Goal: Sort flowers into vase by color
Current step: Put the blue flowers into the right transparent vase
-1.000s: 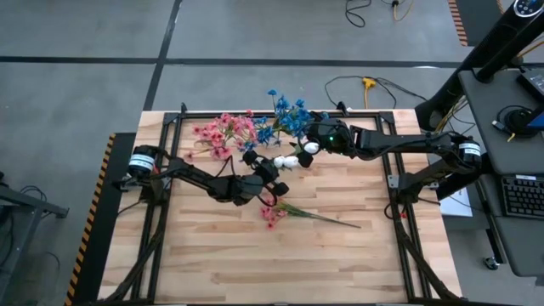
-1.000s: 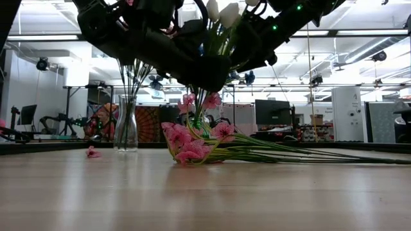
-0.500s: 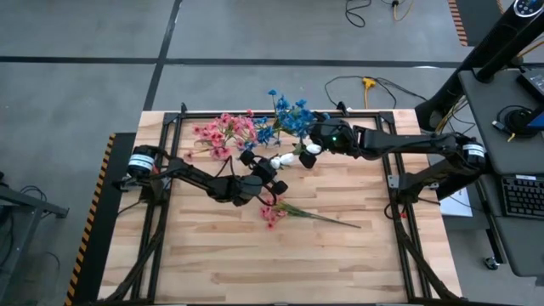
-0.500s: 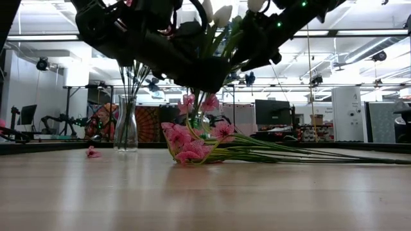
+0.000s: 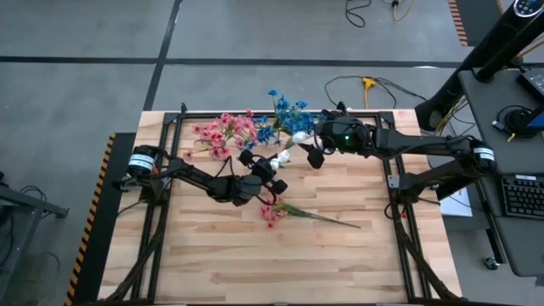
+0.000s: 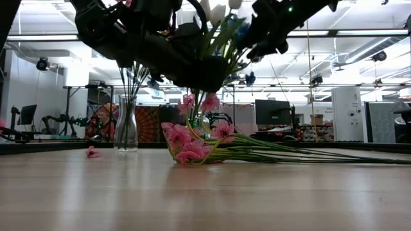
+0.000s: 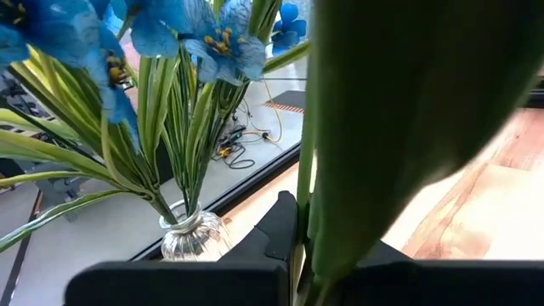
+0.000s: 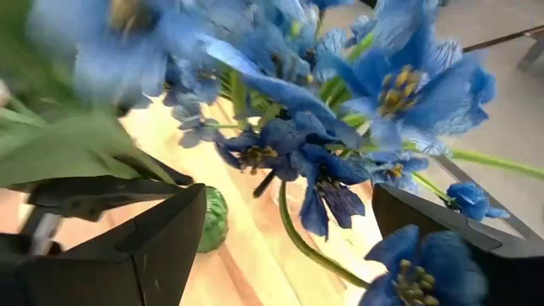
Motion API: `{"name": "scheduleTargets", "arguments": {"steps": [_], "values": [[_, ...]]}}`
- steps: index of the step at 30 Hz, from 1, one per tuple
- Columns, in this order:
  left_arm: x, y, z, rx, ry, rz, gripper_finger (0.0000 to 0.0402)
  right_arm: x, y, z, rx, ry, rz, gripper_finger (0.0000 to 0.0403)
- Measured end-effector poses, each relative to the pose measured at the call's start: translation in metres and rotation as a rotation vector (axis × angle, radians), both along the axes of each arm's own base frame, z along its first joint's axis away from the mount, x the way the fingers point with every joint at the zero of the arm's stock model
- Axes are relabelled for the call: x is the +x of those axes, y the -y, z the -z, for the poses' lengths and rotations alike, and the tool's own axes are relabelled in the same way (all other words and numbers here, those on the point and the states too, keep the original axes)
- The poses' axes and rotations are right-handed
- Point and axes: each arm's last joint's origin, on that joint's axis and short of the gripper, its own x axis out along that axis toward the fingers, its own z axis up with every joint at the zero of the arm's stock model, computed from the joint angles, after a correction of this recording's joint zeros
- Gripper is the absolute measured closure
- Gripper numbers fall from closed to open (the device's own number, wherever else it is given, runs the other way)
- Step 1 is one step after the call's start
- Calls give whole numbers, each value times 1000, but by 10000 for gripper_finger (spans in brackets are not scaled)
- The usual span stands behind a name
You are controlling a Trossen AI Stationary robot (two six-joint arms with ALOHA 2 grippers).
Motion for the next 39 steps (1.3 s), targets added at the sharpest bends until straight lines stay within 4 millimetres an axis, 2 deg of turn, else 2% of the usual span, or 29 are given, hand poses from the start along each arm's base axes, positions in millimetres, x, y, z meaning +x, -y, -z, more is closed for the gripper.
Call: {"name": "scheduleTargets", "arguments": {"steps": [10, 20, 31, 39], "values": [[-1, 0, 1, -6, 7, -1, 400, -17, -8, -11, 42, 12, -18, 76], [-1, 0, 2, -6, 4, 0, 393, -38, -32, -30, 48, 72, -88, 76], [-1, 3, 1, 0, -3, 9, 388, -39, -47, -32, 58, 74, -152, 76], [-2, 7, -1, 11, -13, 23, 350, -42, -57, -33, 72, 74, -180, 76]]}}
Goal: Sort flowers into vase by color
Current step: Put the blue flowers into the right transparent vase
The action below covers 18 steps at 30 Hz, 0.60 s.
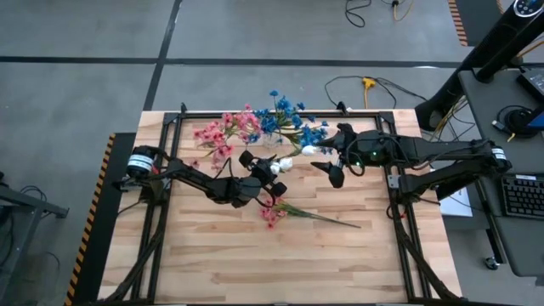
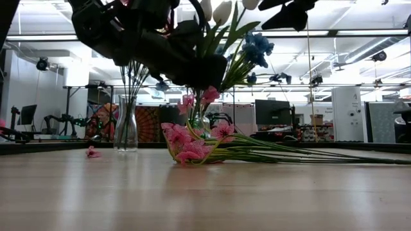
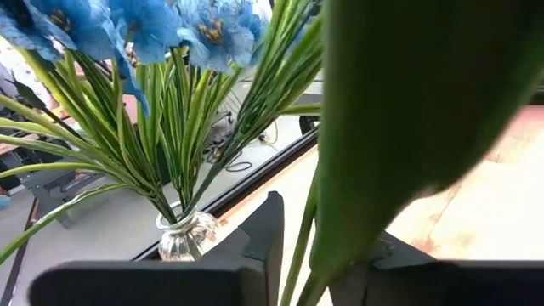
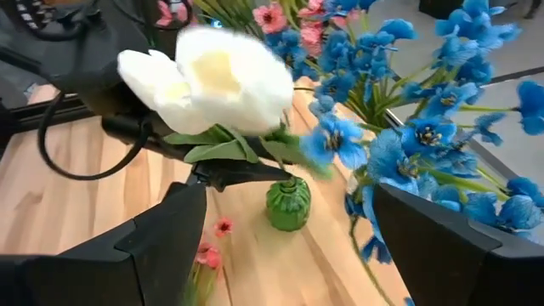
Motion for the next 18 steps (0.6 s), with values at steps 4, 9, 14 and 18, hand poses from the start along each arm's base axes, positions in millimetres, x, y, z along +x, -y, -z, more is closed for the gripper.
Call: {"name": "scheduleTargets", "arguments": {"steps": [4, 9, 14, 18], "values": [[-1, 2, -1, 7, -2, -9, 326, 0, -4, 0, 7, 2, -13, 76], [-2, 9, -3, 24, -17, 5, 303, -1, -8, 3, 32, -27, -19, 76], [-4, 17, -9, 32, -12, 28, 284, -2, -12, 5, 54, -41, -27, 76], [-5, 23, -12, 52, -25, 33, 271, -2, -15, 6, 61, -42, -37, 76]]}}
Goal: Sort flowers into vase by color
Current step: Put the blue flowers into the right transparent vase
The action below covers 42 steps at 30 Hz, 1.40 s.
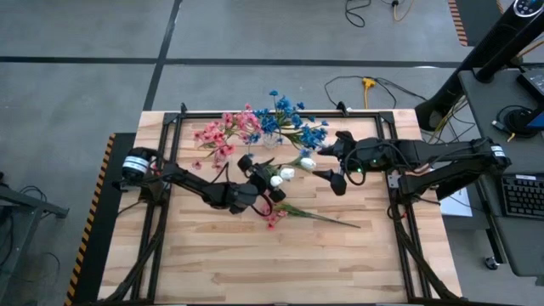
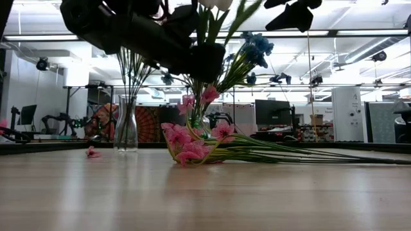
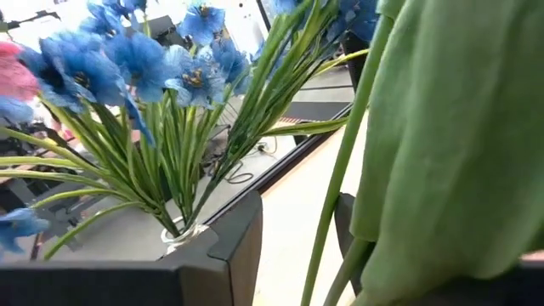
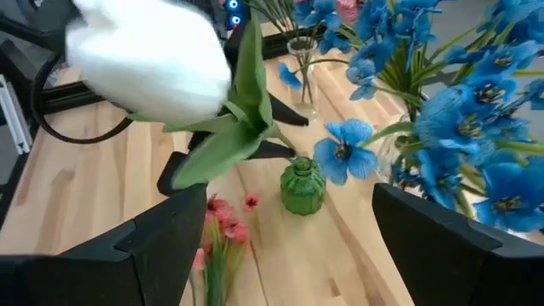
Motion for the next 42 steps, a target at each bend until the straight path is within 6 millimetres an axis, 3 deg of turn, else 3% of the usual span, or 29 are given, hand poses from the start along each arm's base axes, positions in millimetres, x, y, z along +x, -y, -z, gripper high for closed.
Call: {"name": "scheduleTargets", "arguments": {"steps": [10, 27, 42], "values": [[-2, 6, 0, 5, -3, -15, 236, 0, -6, 4, -1, -9, 2, 77], [-8, 27, 2, 40, -52, -26, 117, -1, -12, 12, 18, -36, 10, 77], [-35, 42, -12, -52, -120, 29, 106, -2, -12, 15, 23, -45, 13, 77]]}}
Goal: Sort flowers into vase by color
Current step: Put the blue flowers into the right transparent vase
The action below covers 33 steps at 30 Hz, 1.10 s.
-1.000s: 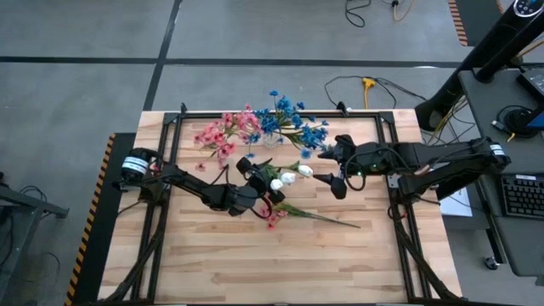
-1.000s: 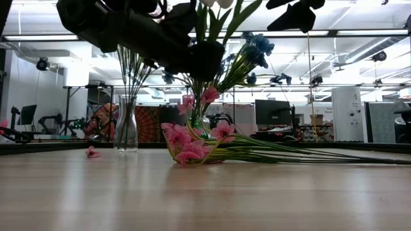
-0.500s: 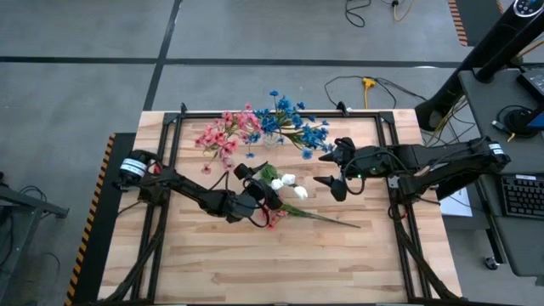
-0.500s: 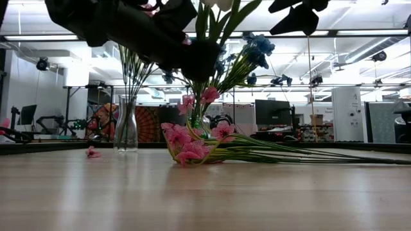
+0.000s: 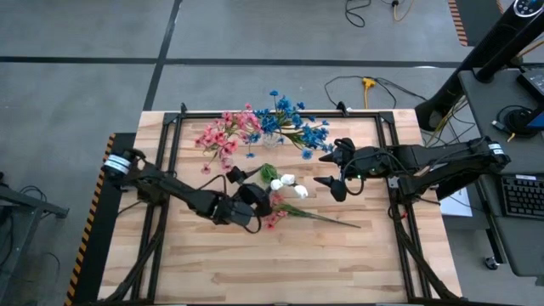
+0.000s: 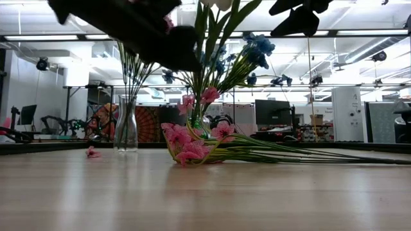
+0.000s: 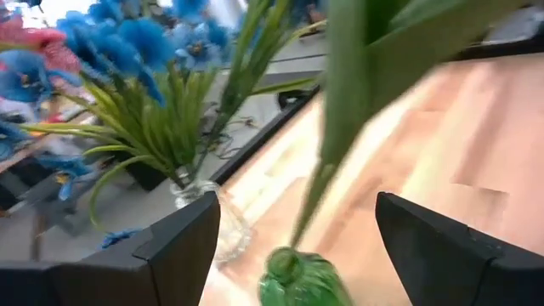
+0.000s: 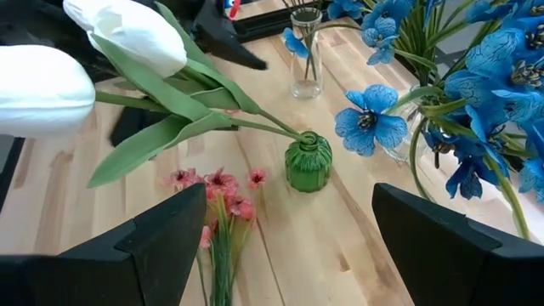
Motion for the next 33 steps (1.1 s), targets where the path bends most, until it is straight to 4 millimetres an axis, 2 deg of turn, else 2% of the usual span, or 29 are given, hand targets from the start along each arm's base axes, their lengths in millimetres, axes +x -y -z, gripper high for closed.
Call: {"name": "scheduleTargets", "arguments": {"steps": [9, 15, 20, 25, 33], "values": [[-15, 27, -8, -11, -22, 113, 106, -4, 0, -5, 60, -33, 38, 77], [-31, 43, -23, -21, -10, 184, 106, -15, 2, -5, 43, -171, 55, 77], [-47, 57, -41, -23, -8, 251, 106, -22, 6, 8, -110, -318, 128, 77], [-62, 60, -60, -5, 1, 290, 106, -17, 9, 26, -285, -414, 195, 77], [-84, 49, -79, 49, -64, 310, 106, -22, -4, 50, -156, -385, 265, 77]]}}
